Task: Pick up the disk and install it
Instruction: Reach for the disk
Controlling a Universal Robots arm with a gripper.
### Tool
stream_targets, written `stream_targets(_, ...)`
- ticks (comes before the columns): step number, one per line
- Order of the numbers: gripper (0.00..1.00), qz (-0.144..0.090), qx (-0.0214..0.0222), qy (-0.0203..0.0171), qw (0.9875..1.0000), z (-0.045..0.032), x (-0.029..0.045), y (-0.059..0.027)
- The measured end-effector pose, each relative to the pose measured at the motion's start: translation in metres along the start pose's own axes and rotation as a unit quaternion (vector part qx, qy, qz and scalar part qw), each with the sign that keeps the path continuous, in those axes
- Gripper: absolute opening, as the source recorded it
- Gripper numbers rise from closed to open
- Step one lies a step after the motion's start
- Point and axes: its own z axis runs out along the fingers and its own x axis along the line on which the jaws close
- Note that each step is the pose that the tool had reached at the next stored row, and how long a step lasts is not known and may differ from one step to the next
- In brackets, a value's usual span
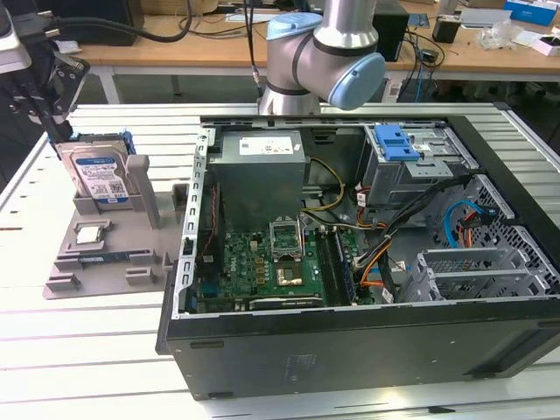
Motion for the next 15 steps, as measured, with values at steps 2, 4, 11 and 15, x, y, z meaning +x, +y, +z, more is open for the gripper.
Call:
stream_targets(2, 0.11, 0.0, 0.0, 0.0, 1.0, -0.0001, 0.0037, -0.0002)
stream_targets(4, 0.11, 0.0, 0.0, 0.0, 1.0, -0.0002, 0.0086, -0.0004)
stream_targets(11, 0.11, 0.0, 0.0, 0.0, 1.0, -0.0003, 0.0206, -0.001)
stream_targets(15, 0.11, 0.0, 0.0, 0.0, 1.0, -0.0005, 0.0271, -0.0013)
